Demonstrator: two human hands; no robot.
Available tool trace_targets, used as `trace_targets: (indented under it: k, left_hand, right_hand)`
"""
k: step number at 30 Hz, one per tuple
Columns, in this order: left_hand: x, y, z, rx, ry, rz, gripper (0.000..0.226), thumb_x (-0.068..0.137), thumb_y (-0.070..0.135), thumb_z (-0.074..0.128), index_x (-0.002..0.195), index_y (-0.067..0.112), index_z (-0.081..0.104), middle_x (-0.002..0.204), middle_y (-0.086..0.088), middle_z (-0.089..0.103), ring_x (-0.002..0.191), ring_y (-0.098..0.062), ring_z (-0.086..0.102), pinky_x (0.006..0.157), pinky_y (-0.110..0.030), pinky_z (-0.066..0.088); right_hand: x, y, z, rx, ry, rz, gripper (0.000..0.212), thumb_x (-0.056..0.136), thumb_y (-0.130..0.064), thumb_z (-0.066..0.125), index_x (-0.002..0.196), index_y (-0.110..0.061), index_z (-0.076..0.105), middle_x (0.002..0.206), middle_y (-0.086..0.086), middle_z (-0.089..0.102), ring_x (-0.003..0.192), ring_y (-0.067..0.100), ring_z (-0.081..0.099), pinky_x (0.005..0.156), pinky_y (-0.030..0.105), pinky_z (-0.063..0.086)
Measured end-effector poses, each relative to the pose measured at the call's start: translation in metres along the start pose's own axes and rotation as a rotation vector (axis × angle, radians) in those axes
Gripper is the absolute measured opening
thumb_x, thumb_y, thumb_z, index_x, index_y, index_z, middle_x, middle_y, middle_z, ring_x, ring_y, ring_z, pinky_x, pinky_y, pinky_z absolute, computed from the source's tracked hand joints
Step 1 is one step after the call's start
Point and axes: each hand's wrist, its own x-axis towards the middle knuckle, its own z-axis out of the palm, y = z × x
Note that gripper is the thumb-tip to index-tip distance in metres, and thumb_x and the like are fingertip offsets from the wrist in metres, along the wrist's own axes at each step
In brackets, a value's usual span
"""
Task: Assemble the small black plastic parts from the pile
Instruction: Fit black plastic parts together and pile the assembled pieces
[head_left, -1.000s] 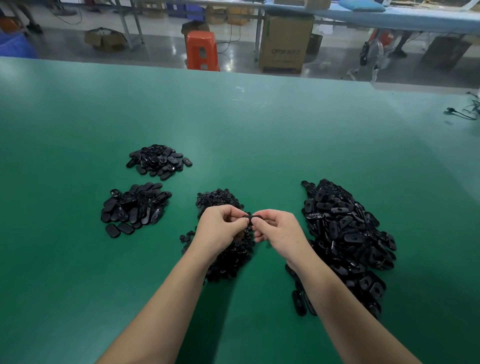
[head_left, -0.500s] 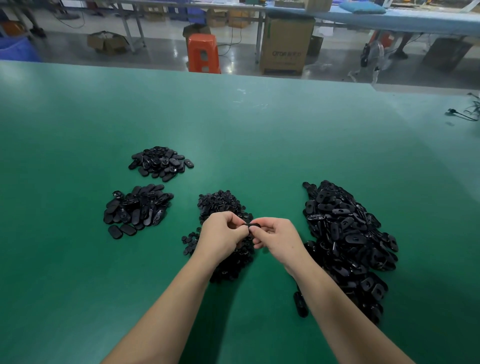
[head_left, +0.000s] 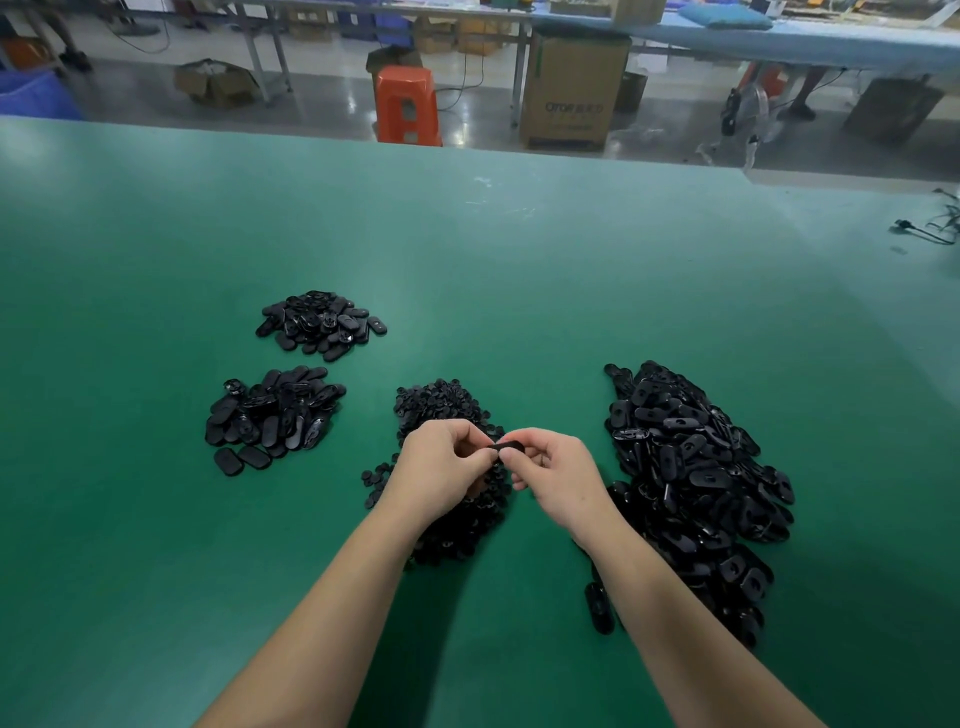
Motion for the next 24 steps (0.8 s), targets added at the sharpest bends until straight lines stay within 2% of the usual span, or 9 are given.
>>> trace_targets:
  k: [2, 4, 6, 9, 12, 15, 18, 22, 24]
  left_hand:
    - [0.001, -0.003, -0.003, 0.104, 0.007, 0.029, 0.012, 0.087, 0.025, 0.074, 0.076, 0.025, 0.069, 0.062, 0.006, 0.071, 0.054, -0.007, 0.062, 0.057, -0.021, 0.049]
    - [0.003, -0.008, -0.01, 0.192, 0.049, 0.041, 0.013, 0.085, 0.028, 0.075, 0.074, 0.026, 0.069, 0.065, 0.009, 0.068, 0.058, -0.005, 0.059, 0.057, -0.02, 0.045]
    - [0.006, -0.016, -0.022, 0.201, 0.12, 0.005, 0.013, 0.086, 0.029, 0.075, 0.074, 0.028, 0.069, 0.068, 0.012, 0.068, 0.063, -0.002, 0.058, 0.056, -0.018, 0.039]
    - [0.012, -0.039, -0.05, 0.034, 0.282, -0.113, 0.009, 0.087, 0.027, 0.076, 0.08, 0.027, 0.071, 0.075, 0.009, 0.071, 0.064, -0.009, 0.06, 0.058, -0.024, 0.042]
    - [0.017, -0.068, -0.081, -0.22, 0.511, -0.269, 0.009, 0.09, 0.024, 0.074, 0.092, 0.016, 0.075, 0.08, -0.001, 0.072, 0.054, -0.016, 0.054, 0.055, -0.027, 0.045]
    - [0.022, -0.089, -0.105, -0.338, 0.684, -0.377, 0.014, 0.091, 0.018, 0.072, 0.099, 0.008, 0.075, 0.079, -0.002, 0.07, 0.05, -0.018, 0.048, 0.054, -0.028, 0.045]
    - [0.026, -0.1, -0.117, -0.402, 0.756, -0.425, 0.014, 0.091, 0.01, 0.069, 0.104, 0.006, 0.073, 0.078, -0.003, 0.066, 0.05, -0.019, 0.049, 0.053, -0.027, 0.046]
    - [0.03, -0.107, -0.121, -0.446, 0.797, -0.406, 0.021, 0.094, 0.002, 0.063, 0.115, 0.004, 0.068, 0.087, -0.008, 0.065, 0.053, -0.019, 0.055, 0.052, -0.026, 0.054]
    - [0.031, -0.11, -0.118, -0.405, 0.823, -0.392, 0.026, 0.095, 0.004, 0.061, 0.12, 0.008, 0.066, 0.088, -0.003, 0.066, 0.053, -0.02, 0.056, 0.061, -0.033, 0.057]
  right_hand:
    - [0.001, 0.0, -0.001, 0.006, -0.028, -0.002, 0.018, 0.096, -0.005, 0.062, 0.106, -0.015, 0.073, 0.077, 0.0, 0.066, 0.066, 0.011, 0.064, 0.07, 0.024, 0.057]
    - [0.001, 0.001, -0.004, -0.063, -0.035, 0.011, 0.022, 0.098, -0.01, 0.062, 0.117, -0.015, 0.071, 0.084, -0.004, 0.07, 0.072, 0.01, 0.067, 0.076, 0.028, 0.059]
    - [0.002, 0.002, -0.015, -0.346, -0.003, -0.006, 0.021, 0.098, -0.021, 0.062, 0.118, -0.021, 0.069, 0.094, -0.01, 0.071, 0.08, 0.012, 0.069, 0.081, 0.032, 0.059]
    - [0.004, 0.004, -0.04, -0.835, 0.028, -0.022, 0.024, 0.101, -0.027, 0.055, 0.12, -0.024, 0.07, 0.113, -0.007, 0.072, 0.1, 0.017, 0.068, 0.088, 0.033, 0.055]
    - [0.007, 0.008, -0.062, -1.065, -0.084, 0.09, 0.03, 0.101, -0.03, 0.054, 0.129, -0.024, 0.062, 0.127, 0.002, 0.063, 0.112, 0.024, 0.062, 0.094, 0.036, 0.051]
    - [0.008, 0.013, -0.073, -1.117, -0.223, 0.156, 0.043, 0.099, -0.036, 0.059, 0.14, -0.023, 0.052, 0.137, 0.004, 0.054, 0.12, 0.026, 0.057, 0.099, 0.038, 0.048]
    - [0.007, 0.013, -0.075, -1.116, -0.275, 0.173, 0.053, 0.093, -0.045, 0.067, 0.139, -0.024, 0.051, 0.135, 0.003, 0.051, 0.118, 0.023, 0.057, 0.097, 0.037, 0.048]
    - [0.005, 0.012, -0.071, -1.162, -0.383, 0.189, 0.052, 0.089, -0.047, 0.071, 0.132, -0.025, 0.052, 0.128, 0.001, 0.05, 0.108, 0.022, 0.057, 0.09, 0.035, 0.049]
    - [0.005, 0.012, -0.068, -1.175, -0.401, 0.182, 0.045, 0.09, -0.043, 0.071, 0.127, -0.024, 0.053, 0.123, 0.0, 0.053, 0.104, 0.022, 0.056, 0.087, 0.035, 0.048]
